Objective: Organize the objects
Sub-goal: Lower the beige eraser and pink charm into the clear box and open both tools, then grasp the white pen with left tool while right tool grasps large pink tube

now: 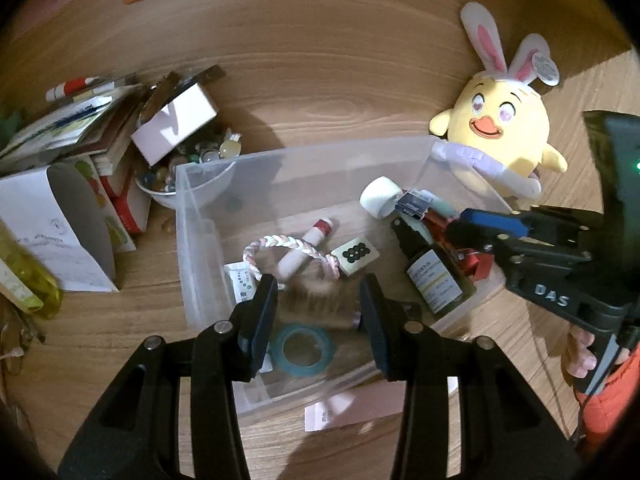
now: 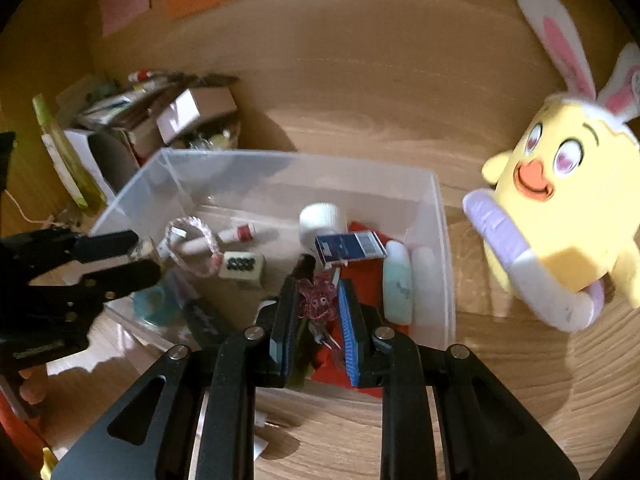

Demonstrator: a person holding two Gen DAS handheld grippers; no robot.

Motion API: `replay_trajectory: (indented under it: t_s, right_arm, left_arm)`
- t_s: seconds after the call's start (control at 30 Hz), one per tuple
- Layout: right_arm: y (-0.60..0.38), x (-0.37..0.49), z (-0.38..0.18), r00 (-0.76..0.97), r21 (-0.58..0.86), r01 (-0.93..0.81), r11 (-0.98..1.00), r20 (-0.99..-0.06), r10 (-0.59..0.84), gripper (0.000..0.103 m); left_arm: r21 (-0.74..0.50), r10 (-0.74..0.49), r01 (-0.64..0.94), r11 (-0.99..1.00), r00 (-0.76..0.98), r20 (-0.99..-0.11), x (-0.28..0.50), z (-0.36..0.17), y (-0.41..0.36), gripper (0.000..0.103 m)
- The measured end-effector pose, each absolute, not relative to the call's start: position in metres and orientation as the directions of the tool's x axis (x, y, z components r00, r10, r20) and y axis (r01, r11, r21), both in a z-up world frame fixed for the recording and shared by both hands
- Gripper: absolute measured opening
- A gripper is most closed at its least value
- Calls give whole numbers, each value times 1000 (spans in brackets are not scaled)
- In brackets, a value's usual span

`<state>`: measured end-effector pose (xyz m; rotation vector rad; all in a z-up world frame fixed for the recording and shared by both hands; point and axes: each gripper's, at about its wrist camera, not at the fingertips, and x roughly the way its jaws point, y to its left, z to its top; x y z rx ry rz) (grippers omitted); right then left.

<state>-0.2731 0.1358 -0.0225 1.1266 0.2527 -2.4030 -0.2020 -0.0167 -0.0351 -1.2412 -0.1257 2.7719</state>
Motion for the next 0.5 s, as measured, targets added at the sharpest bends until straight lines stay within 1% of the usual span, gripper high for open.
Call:
replay_trajectory:
  t_s: [0.1, 0.13, 0.17, 0.27, 0.4, 0.5]
  right_arm:
    - [136, -272, -23, -552, 20, 486, -874, -768, -324, 19]
    - [137, -271, -22, -552, 21, 487, -873, -767, -327, 22]
    - [138, -269, -20, -554, 22, 488, -872, -765, -329, 28]
    - [145, -254, -9, -577, 20, 499, -866, -738, -349, 37]
    - [155, -226, 5, -578, 42, 547, -836, -704, -413, 44]
    - [162, -205, 6, -552, 70, 580, -812, -699, -454, 46]
  left_arm:
    - [-115, 129, -66, -991, -668, -733, -199, -33, -16, 47]
    - [-114, 128, -65, -991, -671, -730, -198, -32, -16, 49]
    - [-115, 127, -63, -991, -677, -725, -195, -30, -16, 50]
    - [-115, 123, -58, -992, -695, -709, -188, -22, -17, 56]
    - [-110, 123, -66, -992, -724, -678, -169, -12, -17, 67]
    - [-103, 124, -75, -992, -734, -668, -154, -8, -16, 67]
